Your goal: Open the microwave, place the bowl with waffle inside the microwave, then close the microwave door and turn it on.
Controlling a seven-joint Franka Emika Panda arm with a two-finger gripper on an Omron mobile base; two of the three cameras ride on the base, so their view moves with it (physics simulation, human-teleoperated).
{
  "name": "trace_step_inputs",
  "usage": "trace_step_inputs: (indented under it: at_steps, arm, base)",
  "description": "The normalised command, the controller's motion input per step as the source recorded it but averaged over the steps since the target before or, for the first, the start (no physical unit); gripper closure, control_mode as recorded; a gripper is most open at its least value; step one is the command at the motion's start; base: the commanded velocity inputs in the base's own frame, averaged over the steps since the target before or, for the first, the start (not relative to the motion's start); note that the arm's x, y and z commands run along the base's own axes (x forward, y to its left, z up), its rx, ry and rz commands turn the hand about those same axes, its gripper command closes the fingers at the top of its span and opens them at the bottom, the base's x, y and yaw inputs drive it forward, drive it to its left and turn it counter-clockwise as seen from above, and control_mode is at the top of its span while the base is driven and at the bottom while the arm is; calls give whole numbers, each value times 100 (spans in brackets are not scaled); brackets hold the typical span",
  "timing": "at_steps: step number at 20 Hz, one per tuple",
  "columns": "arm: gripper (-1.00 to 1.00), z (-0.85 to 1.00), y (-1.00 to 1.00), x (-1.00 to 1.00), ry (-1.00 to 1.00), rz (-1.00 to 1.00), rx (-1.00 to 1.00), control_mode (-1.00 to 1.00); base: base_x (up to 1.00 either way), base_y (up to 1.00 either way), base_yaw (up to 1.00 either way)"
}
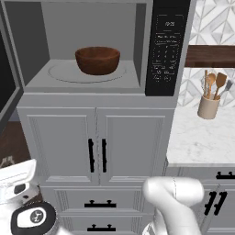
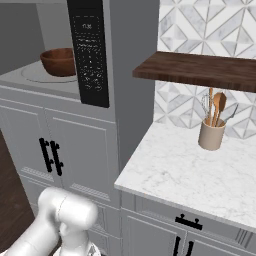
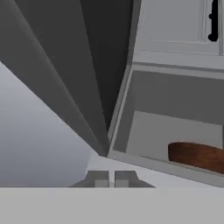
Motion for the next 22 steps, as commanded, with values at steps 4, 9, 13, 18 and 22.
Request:
trace_step_inputs:
  at_steps: [4,9,13,18,22]
  arm:
    - [100,-12,54,0,-24,0,-17,-100]
    - [100,-18,51,0,-24,0,-13,-100]
    - [100,-6,47,0,-30,0,-4,-100]
    - [100,10,33,0,-32,0,1,-100]
    - [100,26,31,0,-31,0,4,-100]
  base:
    - [0,0,0]
    - [0,0,0]
    - [0,0,0]
    - [0,0,0]
    - [0,0,0]
